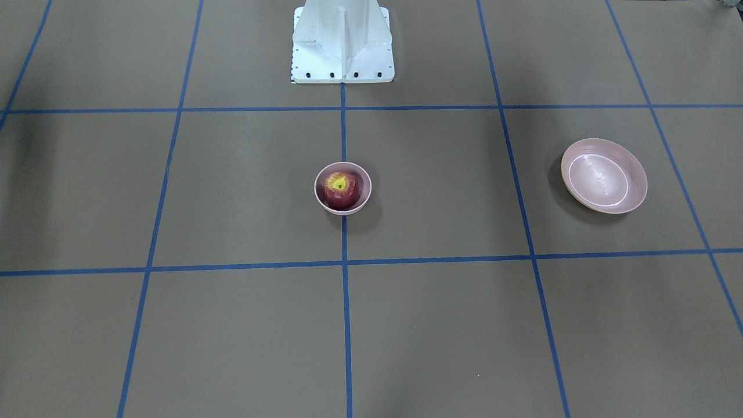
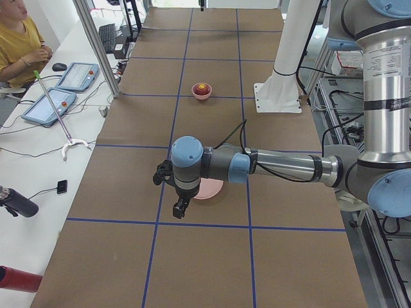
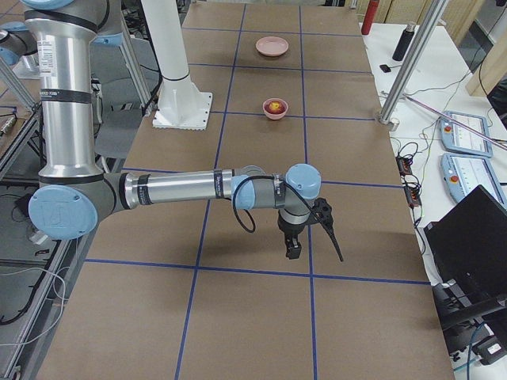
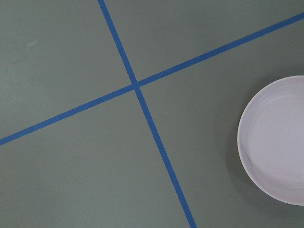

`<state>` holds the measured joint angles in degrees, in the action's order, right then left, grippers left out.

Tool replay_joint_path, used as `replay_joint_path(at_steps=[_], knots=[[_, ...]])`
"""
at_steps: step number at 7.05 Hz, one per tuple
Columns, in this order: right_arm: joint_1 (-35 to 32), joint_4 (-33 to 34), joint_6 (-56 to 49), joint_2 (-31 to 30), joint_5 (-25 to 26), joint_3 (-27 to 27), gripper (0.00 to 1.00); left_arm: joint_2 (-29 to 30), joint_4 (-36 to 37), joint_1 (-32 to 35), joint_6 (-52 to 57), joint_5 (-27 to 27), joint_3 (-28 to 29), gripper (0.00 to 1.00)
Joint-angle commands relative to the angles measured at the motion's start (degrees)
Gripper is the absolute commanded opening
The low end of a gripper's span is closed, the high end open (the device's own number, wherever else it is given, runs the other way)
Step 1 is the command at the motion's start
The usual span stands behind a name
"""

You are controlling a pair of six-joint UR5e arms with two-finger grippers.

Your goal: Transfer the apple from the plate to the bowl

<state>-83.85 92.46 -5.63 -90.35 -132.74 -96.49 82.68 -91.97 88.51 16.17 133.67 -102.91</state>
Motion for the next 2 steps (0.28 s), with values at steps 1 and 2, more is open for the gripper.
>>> replay_joint_path(at_steps=[1,2], knots=[[0.0,0.0,0.0,0.0,-0.1,-0.2,1.00,0.0,0.0,0.0,0.0,0.1,-0.1,0.98],[0.0,0.0,0.0,0.1,-0.1,-0.3,1.00,0.0,0.0,0.0,0.0,0.0,-0.1,0.98]])
